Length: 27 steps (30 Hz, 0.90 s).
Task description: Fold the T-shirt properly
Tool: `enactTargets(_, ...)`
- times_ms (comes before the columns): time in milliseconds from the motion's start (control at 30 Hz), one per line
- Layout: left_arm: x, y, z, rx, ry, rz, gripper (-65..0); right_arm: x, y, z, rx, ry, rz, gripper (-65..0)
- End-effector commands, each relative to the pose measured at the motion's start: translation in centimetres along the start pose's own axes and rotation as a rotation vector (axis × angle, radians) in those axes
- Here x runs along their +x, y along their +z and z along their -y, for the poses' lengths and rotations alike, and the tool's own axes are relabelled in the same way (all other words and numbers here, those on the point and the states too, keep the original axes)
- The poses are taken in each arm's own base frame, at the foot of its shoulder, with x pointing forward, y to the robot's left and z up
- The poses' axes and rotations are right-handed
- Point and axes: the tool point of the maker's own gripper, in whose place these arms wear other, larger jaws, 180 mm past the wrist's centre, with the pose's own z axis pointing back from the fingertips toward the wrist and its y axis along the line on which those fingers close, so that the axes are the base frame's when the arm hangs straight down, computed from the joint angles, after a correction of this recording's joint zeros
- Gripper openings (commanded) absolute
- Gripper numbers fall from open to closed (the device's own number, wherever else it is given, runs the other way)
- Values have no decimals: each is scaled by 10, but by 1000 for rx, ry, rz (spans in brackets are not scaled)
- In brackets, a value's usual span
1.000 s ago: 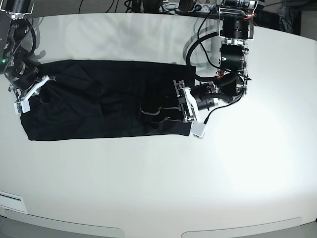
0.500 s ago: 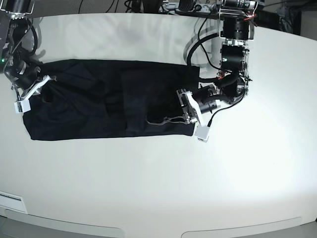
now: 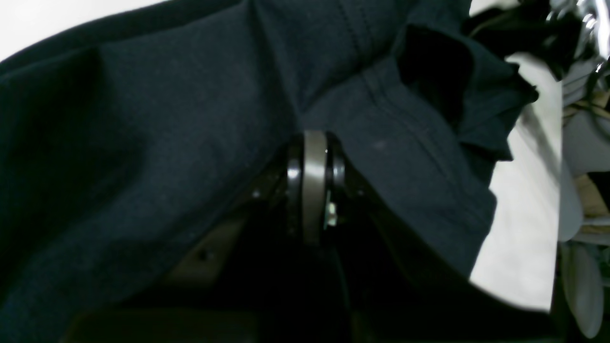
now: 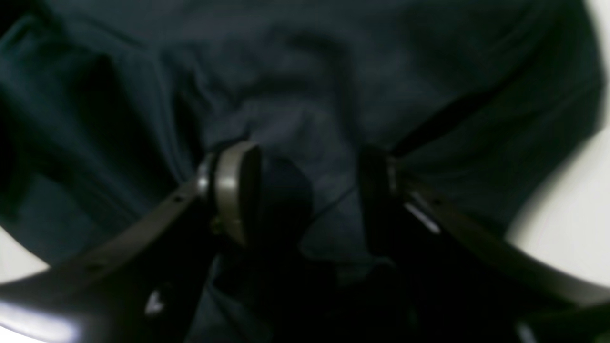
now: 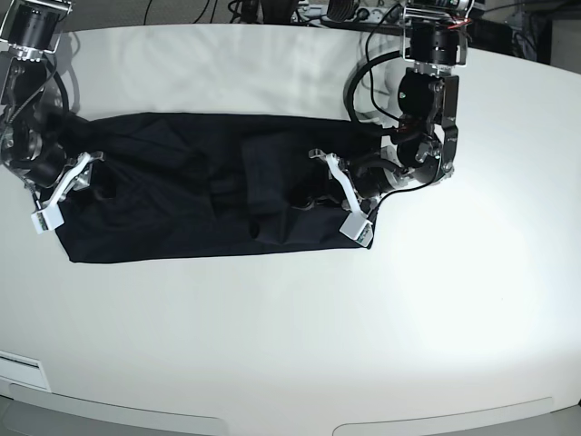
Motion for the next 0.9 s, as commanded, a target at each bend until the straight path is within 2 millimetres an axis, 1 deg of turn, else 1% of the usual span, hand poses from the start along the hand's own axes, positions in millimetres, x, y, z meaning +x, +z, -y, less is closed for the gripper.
enactTargets(0,-12,6,-13,51,13,-56,-650,42,17,7,-27,54,108,-287)
enactTargets(67,-17,10,-15,50,17,-81,-650,60,36,24,-96,52,143,-287)
enactTargets(100,-19,11,-15,46,21,-91,-650,64,46,36,-141,32,154,-287)
enactTargets(167,-18,15,-18,44,26,-94,-650,59,59,59,-224,-21,151,-287)
enactTargets(200,-17,18,-20,42,29,-90,-650,52,62,67,-251,-59,143,-287)
enactTargets(267,-16,22,-23,46,27,-90,-650,31,61,77,-262,-127,106,-287)
enactTargets(367,-18,23,-25,50,22,-103,-650,-9,51,84,-237,-210,29,-284)
enactTargets(400,-18,23,-24,48,23,-106,-650,-19,46,84,-212,-238,18,-279)
enactTargets(533,-19,24,-24,43,27,-112,-650,-52,28,72,-79,-373,2,-273)
enactTargets(600,-20,25,-24,41,24,-114,-650,-68,17,60,-22,-409,-27,-273)
enactTargets(667,-18,25,-23,35,20,-111,-650,-80,7,42,35,-455,-54,-273)
enactTargets(733,-15,25,-21,23,27,-99,-650,-86,-2,22,101,-490,-68,-273)
enactTargets(867,-11,25,-20,15,30,-88,-650,-85,-19,-8,200,-496,-77,-273)
